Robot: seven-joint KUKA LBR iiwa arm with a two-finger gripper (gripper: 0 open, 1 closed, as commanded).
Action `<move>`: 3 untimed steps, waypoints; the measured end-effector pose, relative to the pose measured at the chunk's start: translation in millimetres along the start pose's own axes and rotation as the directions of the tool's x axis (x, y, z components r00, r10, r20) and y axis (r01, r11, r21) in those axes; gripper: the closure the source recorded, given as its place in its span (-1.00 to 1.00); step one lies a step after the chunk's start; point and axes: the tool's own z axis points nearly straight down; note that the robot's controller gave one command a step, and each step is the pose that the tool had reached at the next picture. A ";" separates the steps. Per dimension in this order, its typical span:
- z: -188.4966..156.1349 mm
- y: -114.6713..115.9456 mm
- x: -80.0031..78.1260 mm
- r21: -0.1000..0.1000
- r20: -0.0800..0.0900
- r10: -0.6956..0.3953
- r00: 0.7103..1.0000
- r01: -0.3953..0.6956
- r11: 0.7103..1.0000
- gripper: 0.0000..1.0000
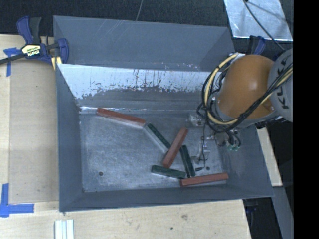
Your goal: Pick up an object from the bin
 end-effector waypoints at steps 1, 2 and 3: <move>82.7 29.3 22.6 -0.003 -0.015 0.015 1.000 -0.015 1.000 -1.00; 65.6 2.0 32.6 -0.001 -0.015 0.089 0.996 -0.089 0.996 1.00; 65.6 2.0 32.5 -0.001 -0.015 0.089 0.996 -0.089 0.996 1.00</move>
Offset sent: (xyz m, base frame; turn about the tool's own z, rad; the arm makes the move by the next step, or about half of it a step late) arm -0.0323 0.0028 -0.0663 0.0902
